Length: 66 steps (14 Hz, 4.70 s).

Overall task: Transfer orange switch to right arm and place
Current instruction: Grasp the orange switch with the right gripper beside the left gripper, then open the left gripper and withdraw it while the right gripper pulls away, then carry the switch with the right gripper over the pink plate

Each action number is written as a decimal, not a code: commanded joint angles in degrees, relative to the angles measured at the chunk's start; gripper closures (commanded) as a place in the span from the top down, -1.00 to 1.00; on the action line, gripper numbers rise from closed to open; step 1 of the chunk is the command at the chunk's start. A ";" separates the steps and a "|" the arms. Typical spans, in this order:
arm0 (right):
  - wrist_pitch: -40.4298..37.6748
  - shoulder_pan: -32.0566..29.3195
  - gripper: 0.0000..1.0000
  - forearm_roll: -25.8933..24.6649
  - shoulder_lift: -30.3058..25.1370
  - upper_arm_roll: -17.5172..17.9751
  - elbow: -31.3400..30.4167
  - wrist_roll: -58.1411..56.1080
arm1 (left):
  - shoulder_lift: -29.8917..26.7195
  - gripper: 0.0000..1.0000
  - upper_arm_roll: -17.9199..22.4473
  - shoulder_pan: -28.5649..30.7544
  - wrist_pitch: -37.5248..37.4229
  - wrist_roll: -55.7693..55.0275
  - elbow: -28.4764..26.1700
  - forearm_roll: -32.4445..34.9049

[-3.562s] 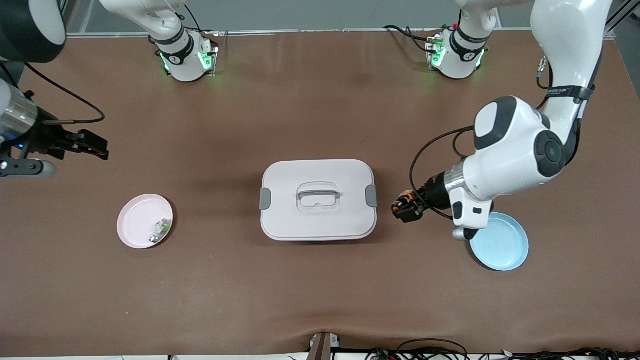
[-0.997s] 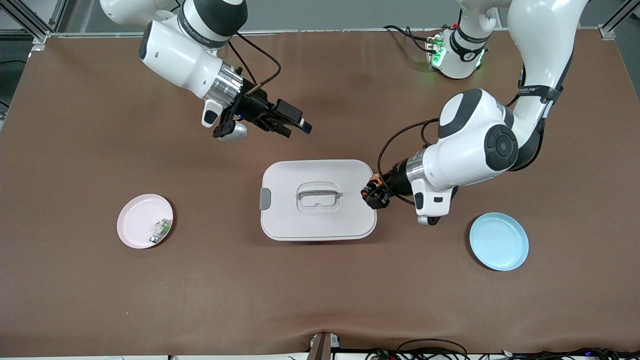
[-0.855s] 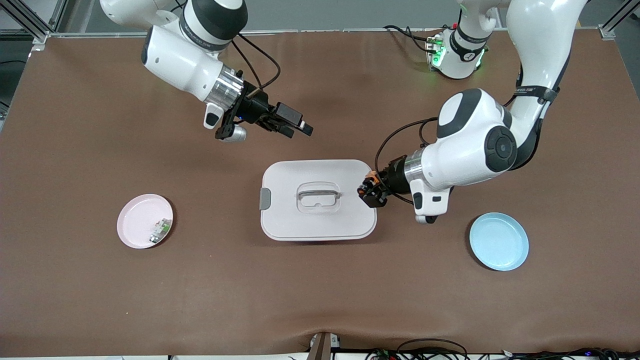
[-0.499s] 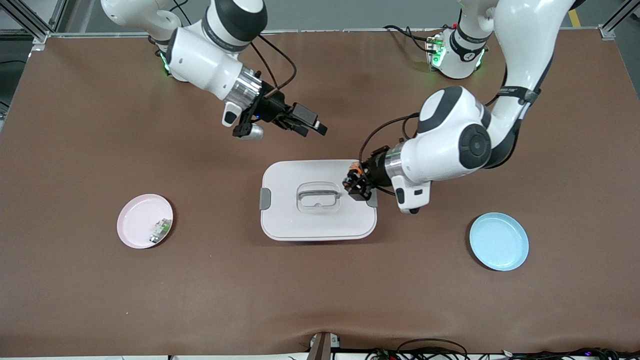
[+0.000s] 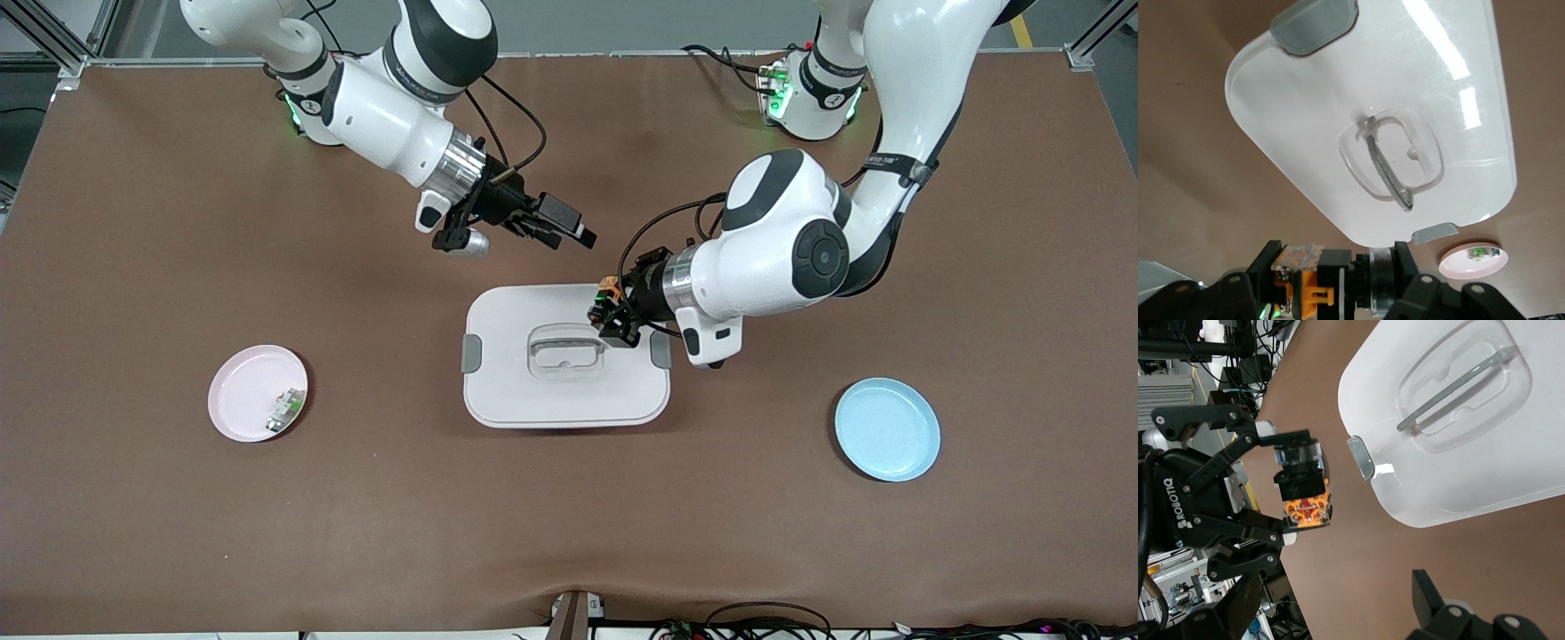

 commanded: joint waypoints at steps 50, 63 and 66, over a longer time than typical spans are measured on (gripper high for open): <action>-14.00 -6.71 -1.00 -6.17 1.44 -0.95 4.66 -2.94 | -5.15 1.00 8.86 -2.39 -10.15 -0.58 4.84 13.17; -48.22 -31.24 -1.00 -49.15 -2.00 -0.95 11.70 -44.30 | -12.97 1.00 13.79 7.45 -19.21 44.32 4.57 33.32; -48.13 -33.35 -1.00 -59.69 -1.74 -0.95 11.69 -50.65 | -14.65 1.00 13.53 10.61 -19.21 52.59 4.57 33.42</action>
